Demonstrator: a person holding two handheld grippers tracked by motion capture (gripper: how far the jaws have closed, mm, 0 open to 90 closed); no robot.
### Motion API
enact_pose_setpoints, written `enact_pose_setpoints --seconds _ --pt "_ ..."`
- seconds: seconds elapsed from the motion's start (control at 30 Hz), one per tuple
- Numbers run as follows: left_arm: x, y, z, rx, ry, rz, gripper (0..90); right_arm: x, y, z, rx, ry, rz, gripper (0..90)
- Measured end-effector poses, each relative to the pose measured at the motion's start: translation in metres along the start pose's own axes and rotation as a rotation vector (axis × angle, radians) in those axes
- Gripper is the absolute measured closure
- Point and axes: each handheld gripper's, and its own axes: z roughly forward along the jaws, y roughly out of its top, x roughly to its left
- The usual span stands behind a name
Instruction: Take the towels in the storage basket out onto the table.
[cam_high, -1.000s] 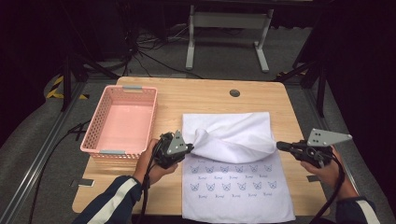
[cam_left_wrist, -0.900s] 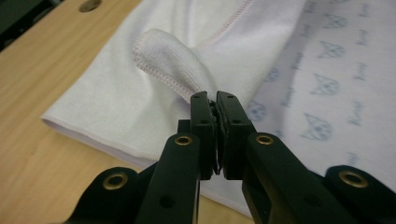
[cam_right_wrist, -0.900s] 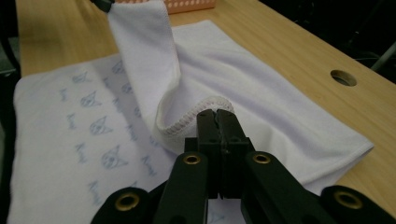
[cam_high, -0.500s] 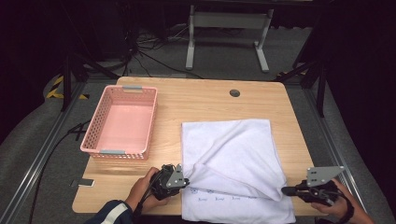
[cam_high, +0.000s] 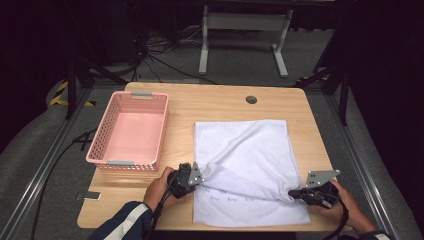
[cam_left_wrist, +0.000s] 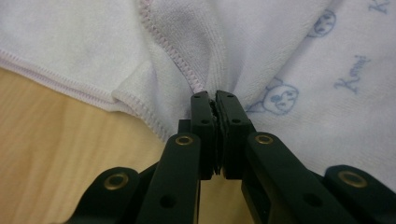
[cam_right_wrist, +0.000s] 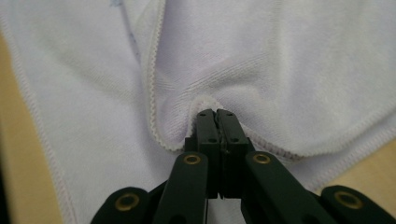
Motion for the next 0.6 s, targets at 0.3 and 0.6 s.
enact_pose_setpoints --seconds 0.3,0.6 --pt "0.027 0.009 0.011 -0.043 0.01 -0.079 85.0 -0.034 0.012 0.012 -0.066 -0.076 0.057 90.0" --pt "0.012 0.008 -0.041 -0.193 0.0 -0.027 88.0 -0.013 0.004 -0.044 -0.219 -0.07 0.008 90.0"
